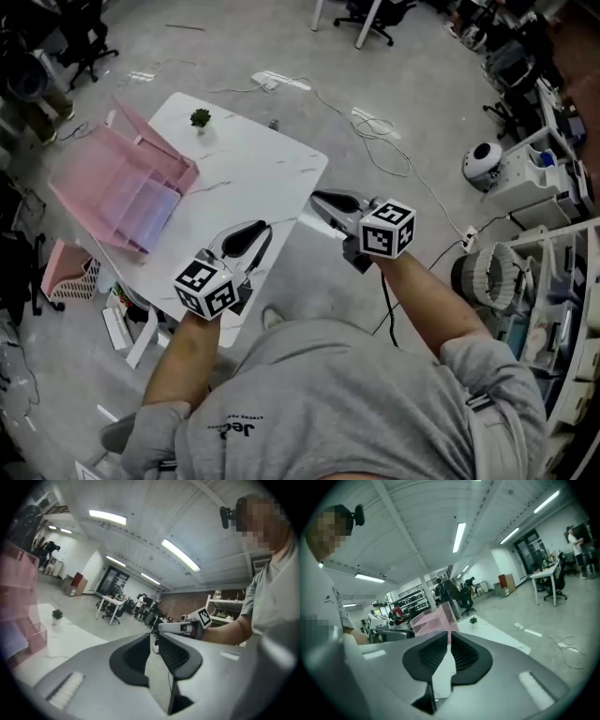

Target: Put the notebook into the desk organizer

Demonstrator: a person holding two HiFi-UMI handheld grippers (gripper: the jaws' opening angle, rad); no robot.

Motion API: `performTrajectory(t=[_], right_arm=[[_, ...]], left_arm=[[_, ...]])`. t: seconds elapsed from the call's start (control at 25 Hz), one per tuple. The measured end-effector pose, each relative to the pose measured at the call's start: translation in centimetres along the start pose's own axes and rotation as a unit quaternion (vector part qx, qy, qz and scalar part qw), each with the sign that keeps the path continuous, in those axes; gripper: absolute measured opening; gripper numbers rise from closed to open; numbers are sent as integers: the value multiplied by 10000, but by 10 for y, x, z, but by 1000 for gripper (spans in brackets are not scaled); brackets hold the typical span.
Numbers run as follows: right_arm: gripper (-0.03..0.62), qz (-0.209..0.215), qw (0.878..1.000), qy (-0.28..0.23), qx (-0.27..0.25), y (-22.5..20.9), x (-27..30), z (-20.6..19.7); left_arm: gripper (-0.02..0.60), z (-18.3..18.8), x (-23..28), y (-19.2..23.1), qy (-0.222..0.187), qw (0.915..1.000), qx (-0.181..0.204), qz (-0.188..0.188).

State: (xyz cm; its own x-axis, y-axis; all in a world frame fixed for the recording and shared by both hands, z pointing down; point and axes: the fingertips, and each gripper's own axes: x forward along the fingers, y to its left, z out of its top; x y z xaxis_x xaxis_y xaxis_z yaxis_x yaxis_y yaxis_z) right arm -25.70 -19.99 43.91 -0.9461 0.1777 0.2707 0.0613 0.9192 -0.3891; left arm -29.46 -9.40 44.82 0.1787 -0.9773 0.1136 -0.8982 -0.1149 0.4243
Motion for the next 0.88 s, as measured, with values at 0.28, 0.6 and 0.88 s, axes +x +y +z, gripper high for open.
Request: performTrajectory(t=[0.28,0.6,0.88], right_arm=[[3,-1201,9873,-1015,-204,-43,-246,20],[2,-2516,9544,-1603,-116,-64,-490,-23],[2,-3207,9280,-1894,43,-61,-566,-49]], left_arm=[[58,5,110,-162,93,9909,838,-1054],[58,-31,207,-321,251,9787,1026,-1760],[57,-37,238,-371,431,9634,1309,-2301]])
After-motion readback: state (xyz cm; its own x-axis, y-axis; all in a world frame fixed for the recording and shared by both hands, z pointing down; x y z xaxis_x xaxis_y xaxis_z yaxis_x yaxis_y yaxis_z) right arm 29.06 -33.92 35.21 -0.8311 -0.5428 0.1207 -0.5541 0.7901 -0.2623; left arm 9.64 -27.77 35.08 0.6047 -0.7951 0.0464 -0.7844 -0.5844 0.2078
